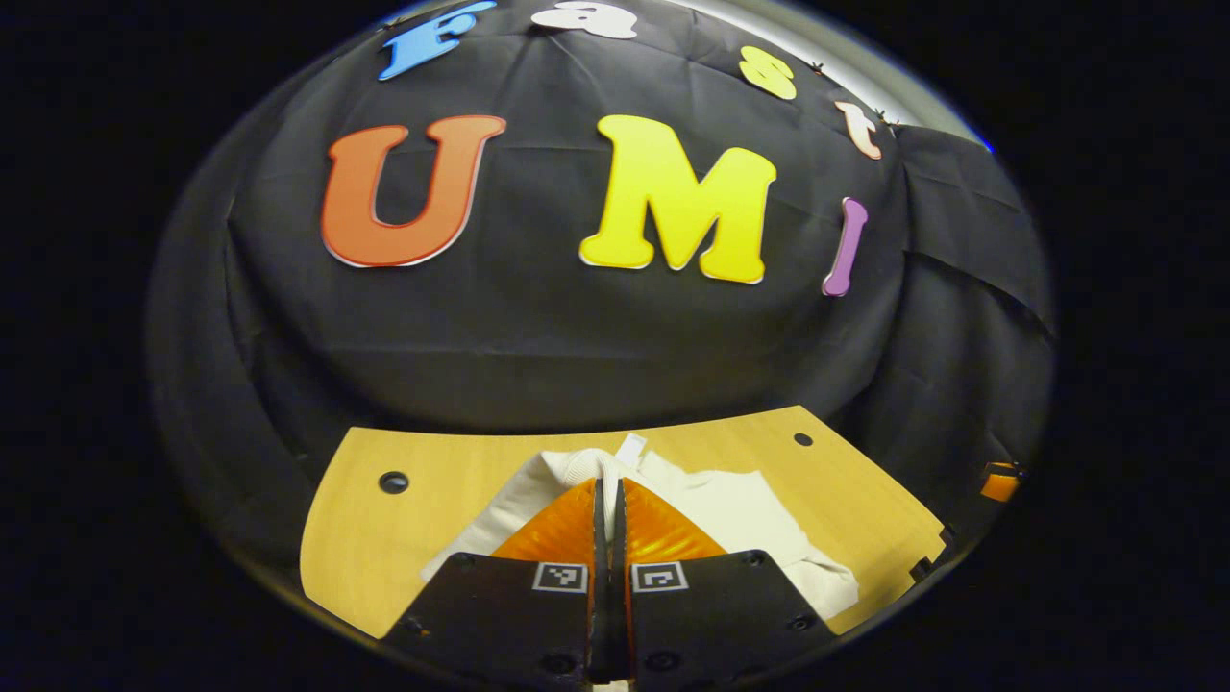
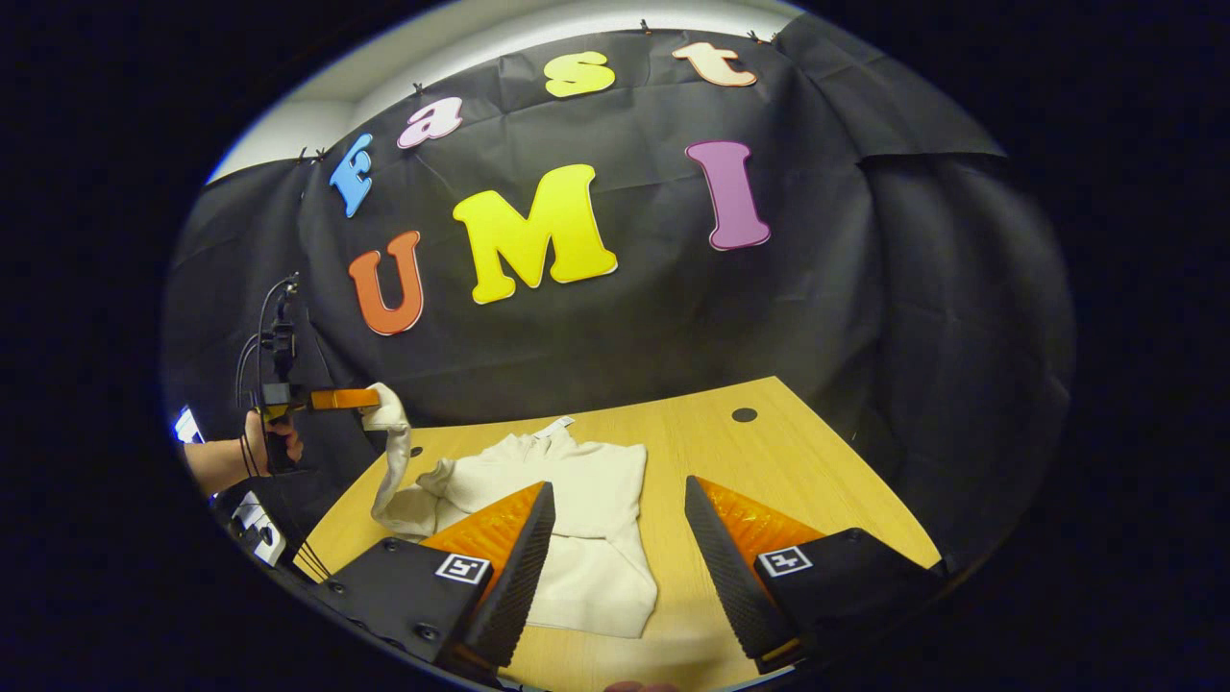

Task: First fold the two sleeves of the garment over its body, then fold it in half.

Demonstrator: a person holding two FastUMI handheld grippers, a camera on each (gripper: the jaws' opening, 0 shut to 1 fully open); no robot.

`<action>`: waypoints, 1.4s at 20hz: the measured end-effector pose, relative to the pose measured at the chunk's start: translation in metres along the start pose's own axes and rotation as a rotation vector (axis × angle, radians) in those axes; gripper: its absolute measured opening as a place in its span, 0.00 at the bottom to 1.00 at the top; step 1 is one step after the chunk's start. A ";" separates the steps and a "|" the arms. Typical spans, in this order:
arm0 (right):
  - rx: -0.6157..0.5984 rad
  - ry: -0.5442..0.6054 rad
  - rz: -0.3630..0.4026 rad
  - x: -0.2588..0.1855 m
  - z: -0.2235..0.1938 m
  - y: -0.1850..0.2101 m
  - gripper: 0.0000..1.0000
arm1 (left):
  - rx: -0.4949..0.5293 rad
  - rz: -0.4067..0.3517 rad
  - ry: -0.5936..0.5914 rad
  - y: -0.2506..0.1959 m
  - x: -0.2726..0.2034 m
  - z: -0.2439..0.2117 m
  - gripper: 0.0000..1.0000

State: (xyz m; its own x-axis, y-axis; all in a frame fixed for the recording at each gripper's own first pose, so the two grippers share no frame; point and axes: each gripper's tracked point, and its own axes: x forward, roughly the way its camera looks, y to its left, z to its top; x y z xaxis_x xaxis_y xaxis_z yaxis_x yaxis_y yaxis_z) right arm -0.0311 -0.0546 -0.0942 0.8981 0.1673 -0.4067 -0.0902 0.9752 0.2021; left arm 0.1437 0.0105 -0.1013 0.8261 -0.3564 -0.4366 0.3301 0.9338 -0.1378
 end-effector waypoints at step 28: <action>-0.066 0.160 -0.247 -0.018 -0.015 -0.088 0.86 | 0.130 -0.304 0.267 -0.208 0.219 -0.143 0.70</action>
State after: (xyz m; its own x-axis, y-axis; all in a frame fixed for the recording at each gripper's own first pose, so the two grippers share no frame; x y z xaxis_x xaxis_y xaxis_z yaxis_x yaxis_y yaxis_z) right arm -0.0454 -0.1417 -0.1185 0.8177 -0.0600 -0.5726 0.0898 0.9957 0.0238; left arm 0.1904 -0.2573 -0.2948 0.5409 -0.5783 -0.6108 0.6093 0.7700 -0.1894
